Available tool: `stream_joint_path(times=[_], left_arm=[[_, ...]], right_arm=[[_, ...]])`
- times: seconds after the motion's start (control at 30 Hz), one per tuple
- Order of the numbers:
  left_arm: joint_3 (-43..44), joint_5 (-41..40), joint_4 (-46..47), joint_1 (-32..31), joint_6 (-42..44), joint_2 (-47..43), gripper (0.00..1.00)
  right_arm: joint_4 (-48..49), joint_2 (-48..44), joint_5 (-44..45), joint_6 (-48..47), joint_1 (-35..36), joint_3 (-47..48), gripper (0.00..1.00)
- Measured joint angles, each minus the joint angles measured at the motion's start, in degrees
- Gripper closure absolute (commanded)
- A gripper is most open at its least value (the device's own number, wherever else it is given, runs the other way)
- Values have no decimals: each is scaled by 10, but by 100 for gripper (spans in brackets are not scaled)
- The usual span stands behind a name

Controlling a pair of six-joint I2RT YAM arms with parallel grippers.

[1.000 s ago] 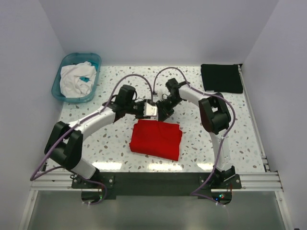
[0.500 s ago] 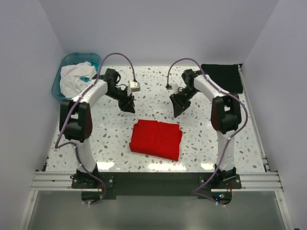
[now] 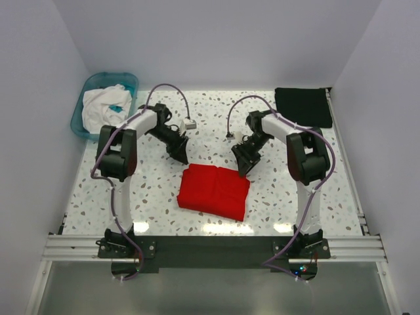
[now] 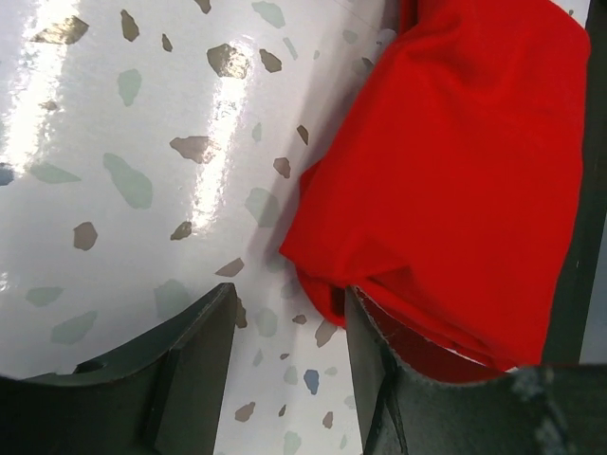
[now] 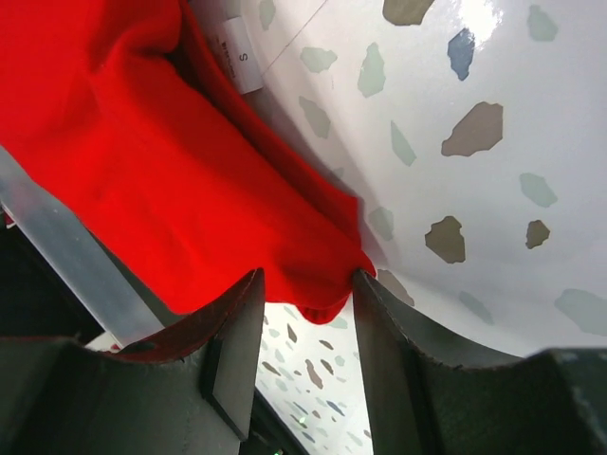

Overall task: Fold and stack the t-shirts
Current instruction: Fold the tshirt

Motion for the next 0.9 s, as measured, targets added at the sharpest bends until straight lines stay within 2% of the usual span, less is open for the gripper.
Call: stream_joint_path(times=[0.3,0.4,0.5,0.53,0.6,0.63,0.9], left_arm=[[0,3,8,-31,-15,25,46],[0,6,13,-34,-23,28,53],[0,8,17,-34,-28,29,70],[0,10,17,-34,-28,29,81],[0,14,15,-34,-26,29,91],[0,16,12,-34,-23,29,99],[10,22,-6,-15,-14,27,100]], right_arm=[[3,0,-2,-5,0,1,57],[4,0,1,-8,0,1,63],[5,0,7,-13,0,1,79],[6,0,11,-14,0,1,88],[6,0,15,-16,-1,1,100],[6,0,16,-17,-1,1,100],[-11,-18,28,-16,-13,9,100]])
